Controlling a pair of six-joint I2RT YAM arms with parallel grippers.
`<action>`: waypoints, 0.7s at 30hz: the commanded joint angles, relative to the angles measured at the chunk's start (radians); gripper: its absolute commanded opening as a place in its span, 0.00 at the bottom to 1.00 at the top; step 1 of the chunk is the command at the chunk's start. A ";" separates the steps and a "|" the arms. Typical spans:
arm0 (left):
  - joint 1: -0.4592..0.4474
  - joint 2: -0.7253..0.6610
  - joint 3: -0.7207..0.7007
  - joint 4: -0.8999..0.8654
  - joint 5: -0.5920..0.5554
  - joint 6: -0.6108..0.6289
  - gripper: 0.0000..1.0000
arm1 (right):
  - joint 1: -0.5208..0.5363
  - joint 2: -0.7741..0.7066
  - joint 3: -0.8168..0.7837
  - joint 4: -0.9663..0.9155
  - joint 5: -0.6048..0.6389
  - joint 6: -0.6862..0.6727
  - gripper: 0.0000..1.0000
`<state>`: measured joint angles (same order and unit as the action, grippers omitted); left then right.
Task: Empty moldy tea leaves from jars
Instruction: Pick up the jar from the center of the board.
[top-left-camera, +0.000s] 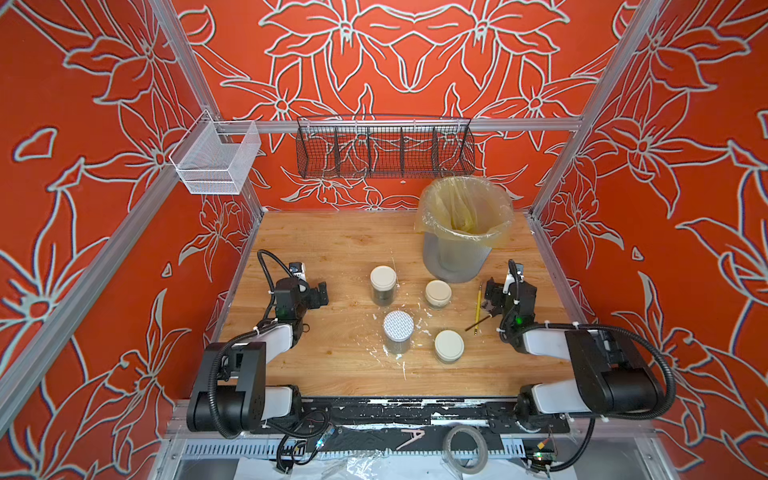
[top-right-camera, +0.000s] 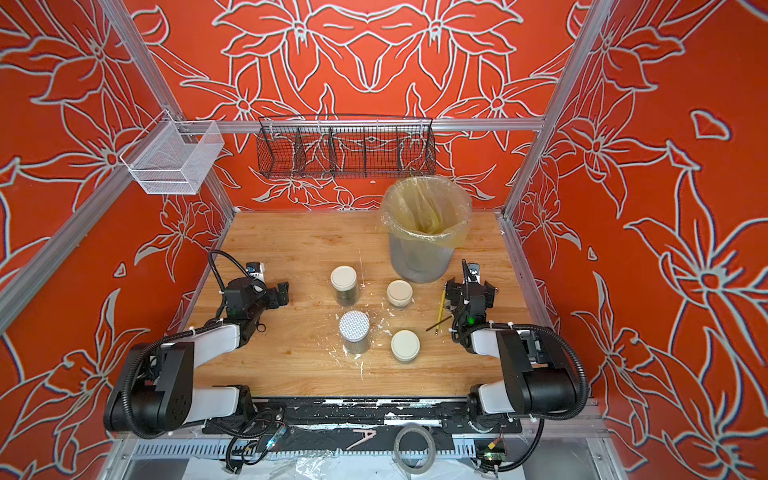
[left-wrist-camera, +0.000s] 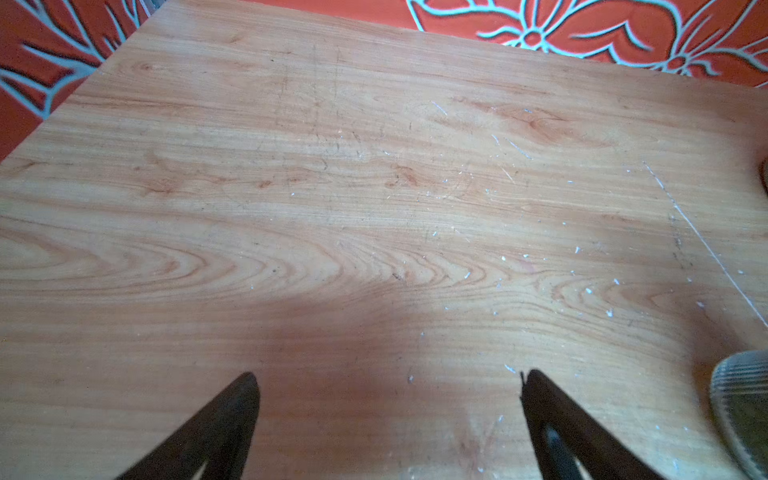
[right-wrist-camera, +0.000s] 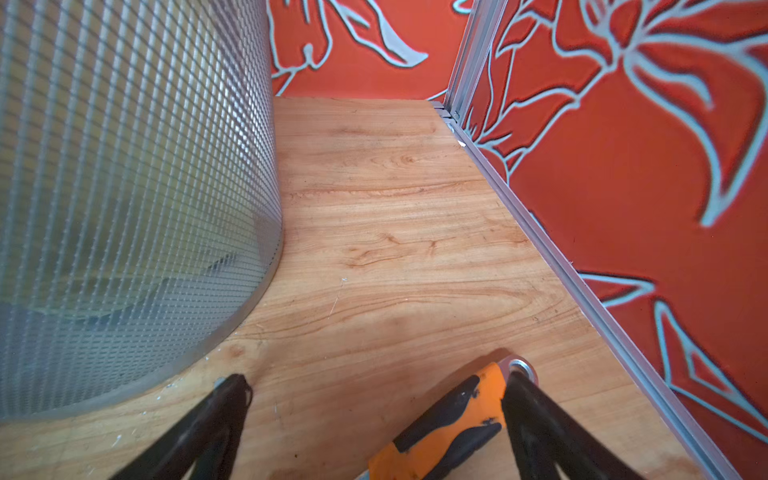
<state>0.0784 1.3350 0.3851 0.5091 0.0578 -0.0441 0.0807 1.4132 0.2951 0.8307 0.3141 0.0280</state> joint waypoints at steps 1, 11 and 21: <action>-0.003 0.005 0.009 0.002 0.000 0.012 0.97 | 0.006 0.001 0.015 -0.007 0.005 -0.001 0.97; -0.003 0.005 0.009 0.000 0.000 0.012 0.97 | 0.007 0.001 0.013 -0.005 0.004 -0.003 0.97; -0.003 0.005 0.009 -0.001 0.000 0.012 0.97 | 0.006 0.000 0.012 -0.002 0.005 -0.002 0.97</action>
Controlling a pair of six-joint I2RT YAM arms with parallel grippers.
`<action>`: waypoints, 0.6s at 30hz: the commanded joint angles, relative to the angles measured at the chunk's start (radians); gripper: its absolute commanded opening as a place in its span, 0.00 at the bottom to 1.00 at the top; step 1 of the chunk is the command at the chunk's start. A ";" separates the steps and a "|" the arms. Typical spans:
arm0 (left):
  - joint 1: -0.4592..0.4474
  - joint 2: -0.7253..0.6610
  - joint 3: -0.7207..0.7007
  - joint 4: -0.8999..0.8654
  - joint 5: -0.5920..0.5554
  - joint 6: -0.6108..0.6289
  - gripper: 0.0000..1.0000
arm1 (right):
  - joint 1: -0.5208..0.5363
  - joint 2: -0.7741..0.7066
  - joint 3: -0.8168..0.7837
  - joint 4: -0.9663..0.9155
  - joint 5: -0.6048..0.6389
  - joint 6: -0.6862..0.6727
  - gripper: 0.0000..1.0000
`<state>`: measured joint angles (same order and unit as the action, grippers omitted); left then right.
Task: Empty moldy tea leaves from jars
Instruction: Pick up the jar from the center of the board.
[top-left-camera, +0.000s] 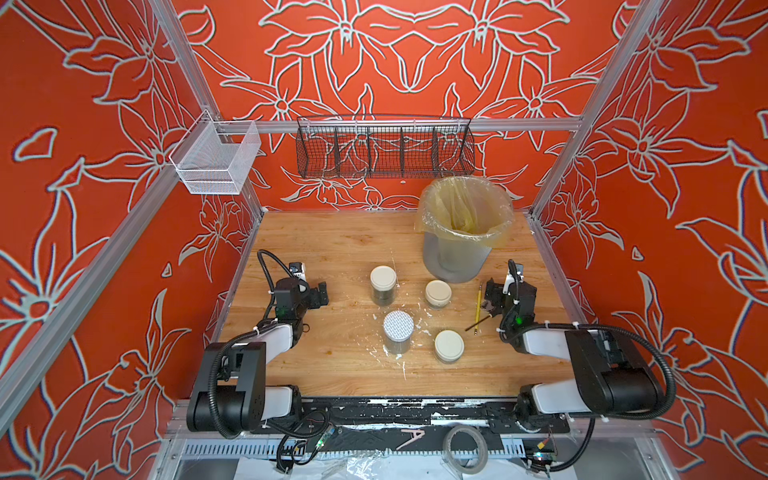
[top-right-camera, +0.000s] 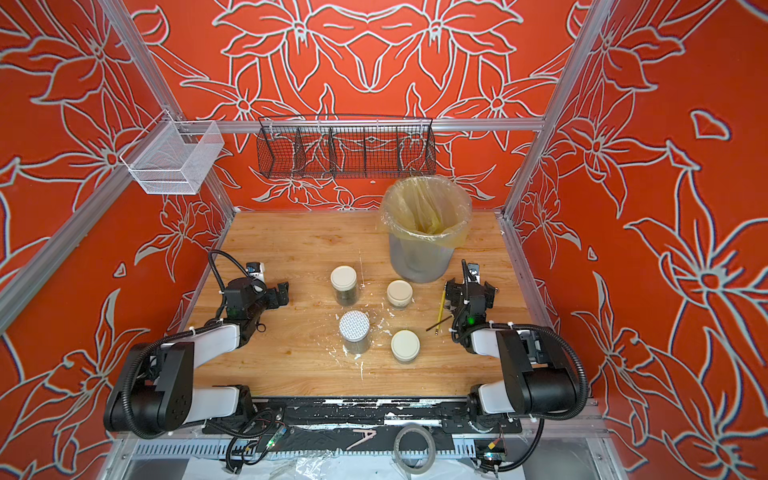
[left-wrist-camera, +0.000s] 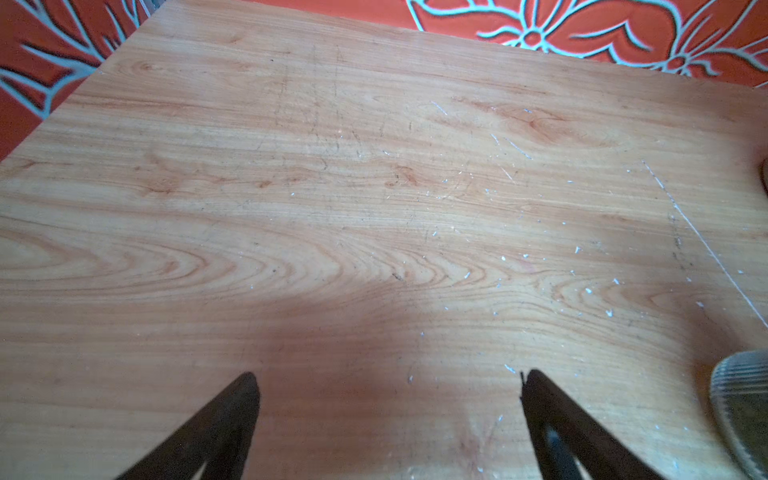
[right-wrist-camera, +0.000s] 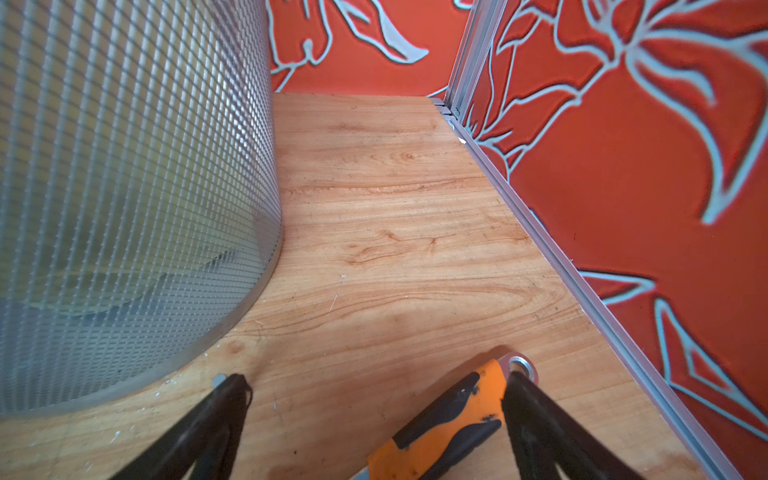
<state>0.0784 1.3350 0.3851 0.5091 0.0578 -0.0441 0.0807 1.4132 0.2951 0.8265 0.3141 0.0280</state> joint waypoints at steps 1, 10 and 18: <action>-0.003 0.005 0.009 -0.001 0.000 0.012 0.97 | 0.007 0.000 0.011 0.002 0.005 -0.003 0.97; -0.003 -0.008 0.008 -0.003 0.001 0.014 0.97 | 0.006 -0.105 -0.016 -0.015 -0.037 -0.024 0.97; -0.039 -0.264 0.161 -0.407 -0.151 -0.174 0.97 | 0.006 -0.619 0.186 -0.776 -0.052 0.224 0.97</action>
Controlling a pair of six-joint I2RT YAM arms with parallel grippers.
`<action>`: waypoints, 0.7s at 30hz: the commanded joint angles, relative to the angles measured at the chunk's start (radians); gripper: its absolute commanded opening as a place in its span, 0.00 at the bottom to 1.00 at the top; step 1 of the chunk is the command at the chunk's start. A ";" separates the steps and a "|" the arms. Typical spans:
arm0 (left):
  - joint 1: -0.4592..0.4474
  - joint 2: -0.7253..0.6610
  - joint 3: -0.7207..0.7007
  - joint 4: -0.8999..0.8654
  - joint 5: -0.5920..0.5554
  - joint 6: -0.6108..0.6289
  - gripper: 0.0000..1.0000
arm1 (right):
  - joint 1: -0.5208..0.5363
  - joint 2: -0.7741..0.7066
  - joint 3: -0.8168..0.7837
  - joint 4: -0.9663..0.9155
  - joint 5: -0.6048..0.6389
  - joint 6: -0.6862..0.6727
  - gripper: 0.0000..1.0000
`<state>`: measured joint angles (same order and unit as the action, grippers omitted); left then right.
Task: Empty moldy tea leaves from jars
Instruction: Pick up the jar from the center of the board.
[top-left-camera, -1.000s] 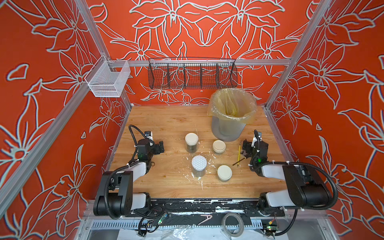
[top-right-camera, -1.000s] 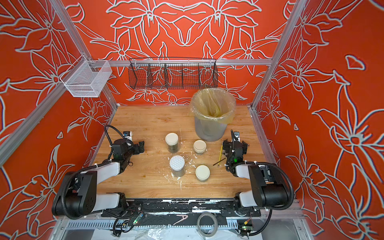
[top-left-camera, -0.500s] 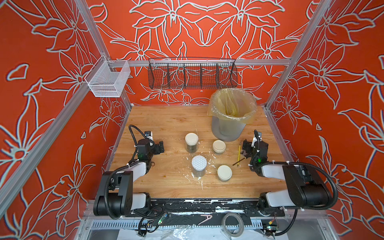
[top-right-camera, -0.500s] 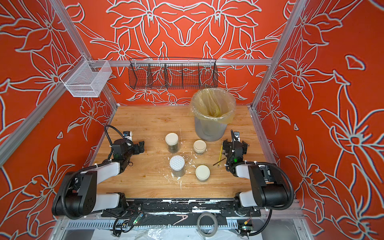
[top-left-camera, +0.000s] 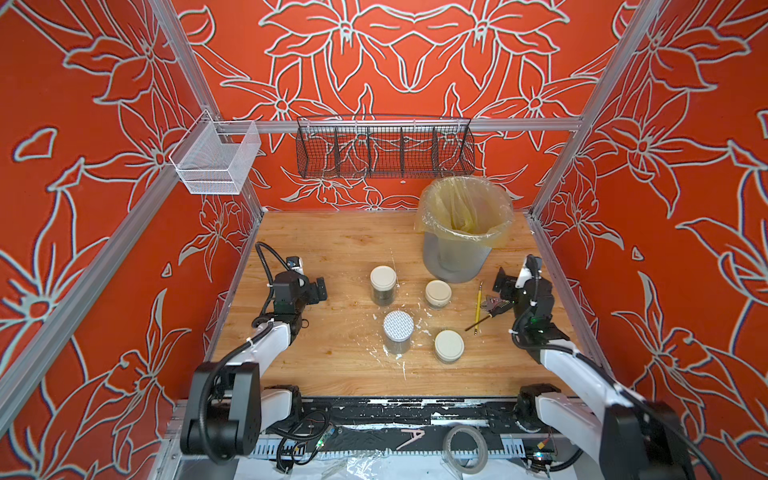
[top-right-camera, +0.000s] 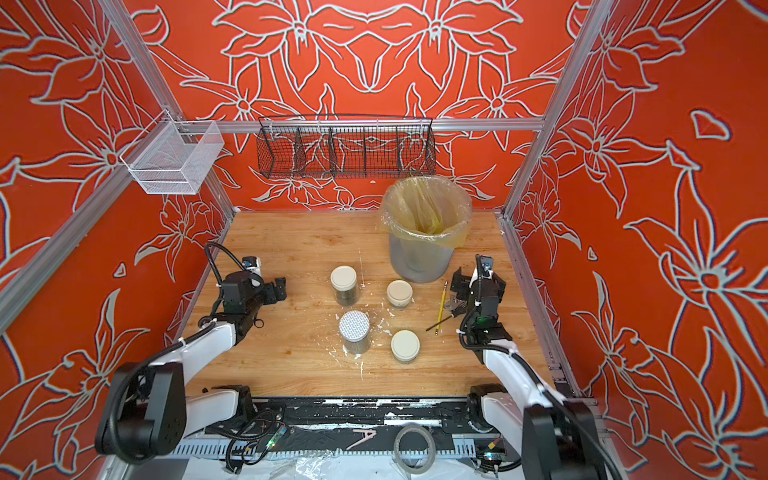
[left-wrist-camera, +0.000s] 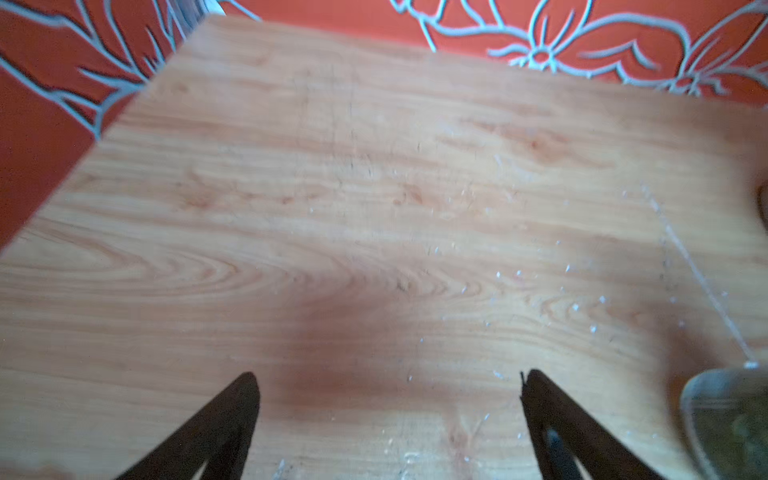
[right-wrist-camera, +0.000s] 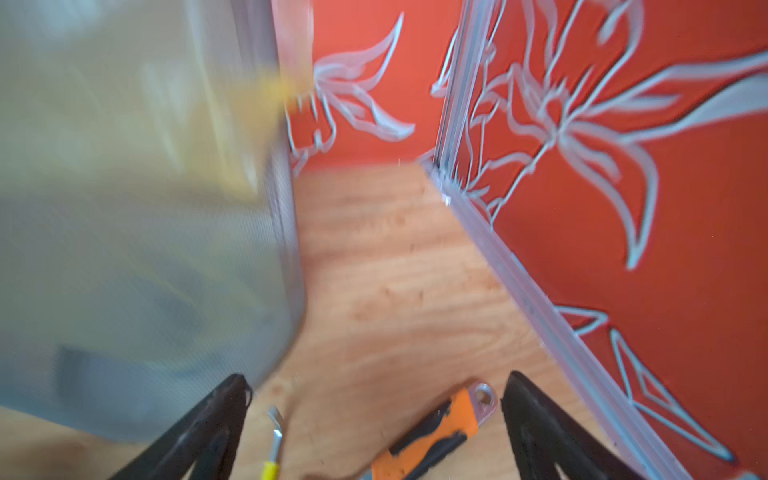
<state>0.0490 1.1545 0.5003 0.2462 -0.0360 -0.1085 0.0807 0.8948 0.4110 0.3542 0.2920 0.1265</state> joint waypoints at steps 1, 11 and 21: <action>-0.011 -0.115 0.068 -0.197 -0.041 -0.171 0.98 | 0.007 -0.145 0.105 -0.385 -0.077 0.158 0.97; -0.199 -0.226 0.345 -0.658 0.213 -0.412 0.98 | 0.014 -0.118 0.418 -0.814 -0.842 0.275 0.97; -0.557 0.016 0.628 -0.802 0.111 -0.276 1.00 | 0.253 0.014 0.491 -0.851 -0.911 0.311 0.97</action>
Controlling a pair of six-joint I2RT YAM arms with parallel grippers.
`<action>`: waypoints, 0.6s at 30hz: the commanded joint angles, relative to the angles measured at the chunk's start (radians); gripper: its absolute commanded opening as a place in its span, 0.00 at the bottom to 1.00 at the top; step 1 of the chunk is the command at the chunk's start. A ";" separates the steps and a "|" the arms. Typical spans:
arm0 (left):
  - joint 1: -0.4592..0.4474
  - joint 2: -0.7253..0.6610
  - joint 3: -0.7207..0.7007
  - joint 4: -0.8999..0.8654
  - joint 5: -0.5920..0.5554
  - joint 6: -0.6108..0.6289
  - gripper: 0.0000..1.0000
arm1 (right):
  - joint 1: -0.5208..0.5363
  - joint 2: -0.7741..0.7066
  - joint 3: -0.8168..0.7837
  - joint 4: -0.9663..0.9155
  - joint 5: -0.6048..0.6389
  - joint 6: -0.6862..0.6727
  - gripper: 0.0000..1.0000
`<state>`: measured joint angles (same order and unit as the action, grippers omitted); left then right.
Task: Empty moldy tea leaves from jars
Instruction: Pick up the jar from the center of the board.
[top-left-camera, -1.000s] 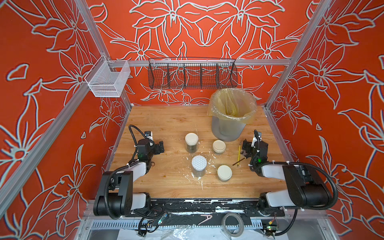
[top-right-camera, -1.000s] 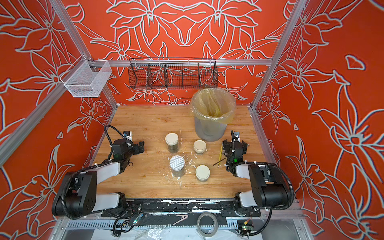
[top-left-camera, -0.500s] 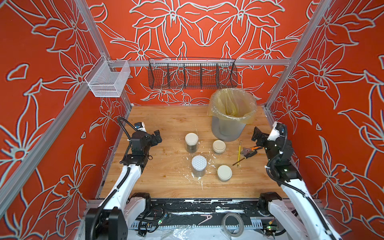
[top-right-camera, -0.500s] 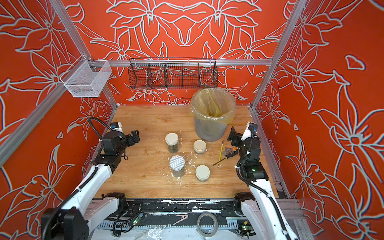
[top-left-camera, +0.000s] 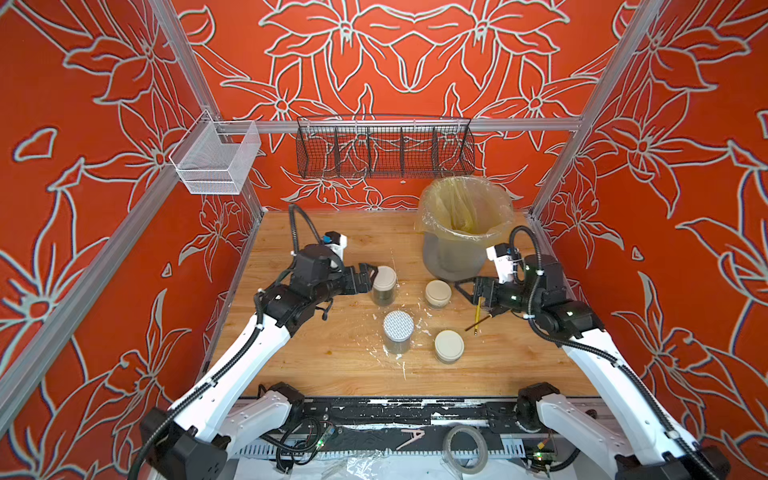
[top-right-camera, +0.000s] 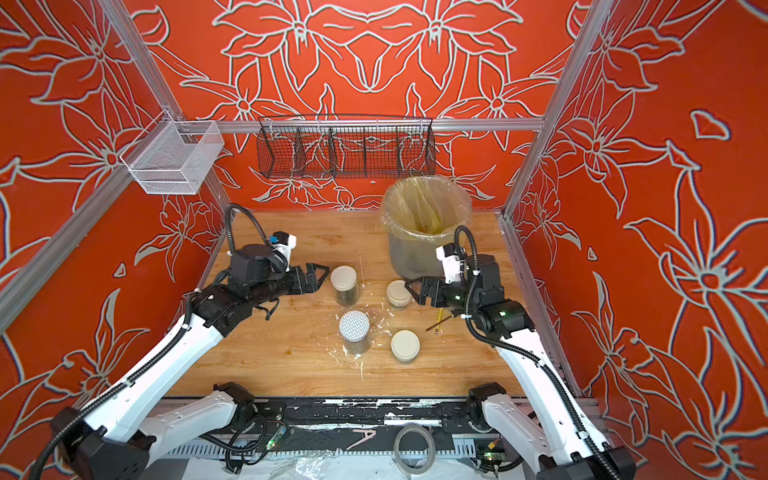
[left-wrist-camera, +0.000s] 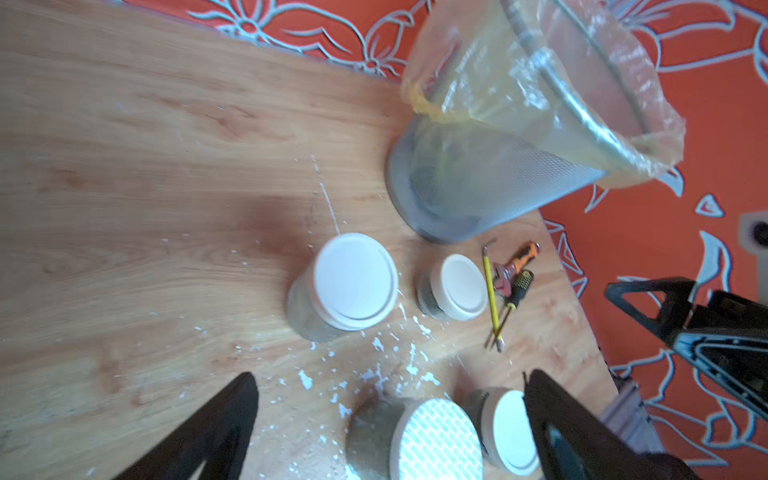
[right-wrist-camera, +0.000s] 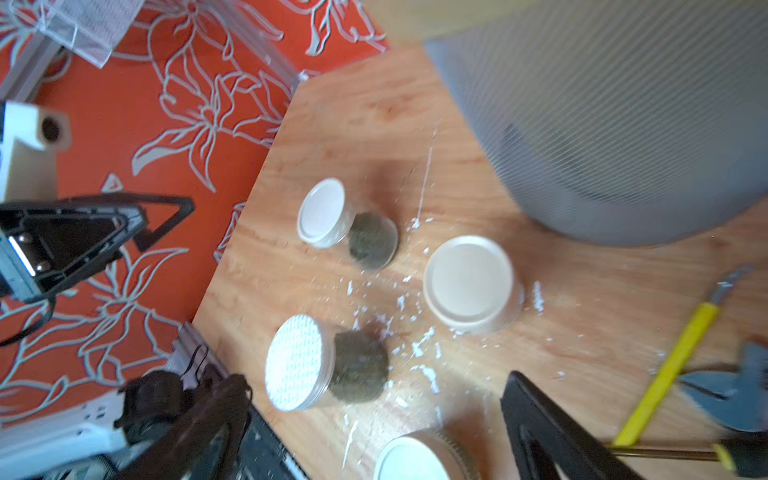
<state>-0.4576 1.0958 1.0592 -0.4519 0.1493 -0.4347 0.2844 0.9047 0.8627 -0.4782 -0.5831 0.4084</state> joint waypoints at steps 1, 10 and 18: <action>-0.074 0.118 0.106 -0.131 -0.104 0.066 1.00 | 0.071 0.012 0.039 -0.011 -0.024 0.034 0.97; -0.141 0.449 0.325 -0.251 -0.257 0.139 0.98 | 0.151 0.056 0.034 0.021 0.031 0.036 0.97; -0.141 0.623 0.418 -0.275 -0.301 0.124 0.98 | 0.166 0.051 0.045 -0.012 0.065 0.024 0.97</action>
<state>-0.5957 1.6978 1.4441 -0.6804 -0.1024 -0.3134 0.4412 0.9661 0.8707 -0.4728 -0.5461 0.4313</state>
